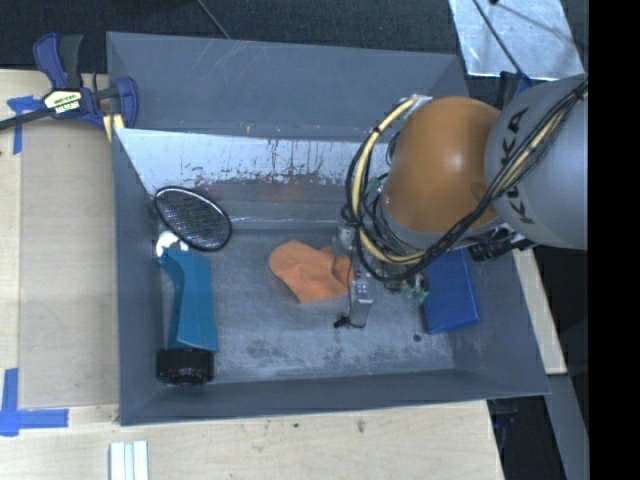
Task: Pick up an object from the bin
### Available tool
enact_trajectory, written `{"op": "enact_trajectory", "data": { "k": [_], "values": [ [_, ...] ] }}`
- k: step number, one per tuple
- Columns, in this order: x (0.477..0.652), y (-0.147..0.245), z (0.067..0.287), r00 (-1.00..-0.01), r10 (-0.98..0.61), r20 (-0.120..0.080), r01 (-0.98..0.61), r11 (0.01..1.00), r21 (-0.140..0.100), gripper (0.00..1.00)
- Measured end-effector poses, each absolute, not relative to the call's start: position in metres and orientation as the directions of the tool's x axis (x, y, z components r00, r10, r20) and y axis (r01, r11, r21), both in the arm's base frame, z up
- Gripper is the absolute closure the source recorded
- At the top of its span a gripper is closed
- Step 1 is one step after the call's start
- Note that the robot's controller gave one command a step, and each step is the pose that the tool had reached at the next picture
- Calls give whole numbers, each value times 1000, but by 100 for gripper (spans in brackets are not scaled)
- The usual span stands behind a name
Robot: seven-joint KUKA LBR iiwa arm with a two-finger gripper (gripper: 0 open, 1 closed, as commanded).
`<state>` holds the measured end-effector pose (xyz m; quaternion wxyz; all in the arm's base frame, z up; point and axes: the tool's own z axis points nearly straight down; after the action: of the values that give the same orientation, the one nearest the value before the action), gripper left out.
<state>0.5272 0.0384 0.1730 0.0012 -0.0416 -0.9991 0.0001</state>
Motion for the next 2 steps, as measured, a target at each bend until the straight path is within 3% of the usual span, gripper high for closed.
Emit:
{"op": "enact_trajectory", "data": {
  "k": [1,2],
  "values": [
    [528,50,156,-984,179,0,179,984,3,0],
    [543,42,116,-978,208,-3,208,978,0,0]
  ]
}}
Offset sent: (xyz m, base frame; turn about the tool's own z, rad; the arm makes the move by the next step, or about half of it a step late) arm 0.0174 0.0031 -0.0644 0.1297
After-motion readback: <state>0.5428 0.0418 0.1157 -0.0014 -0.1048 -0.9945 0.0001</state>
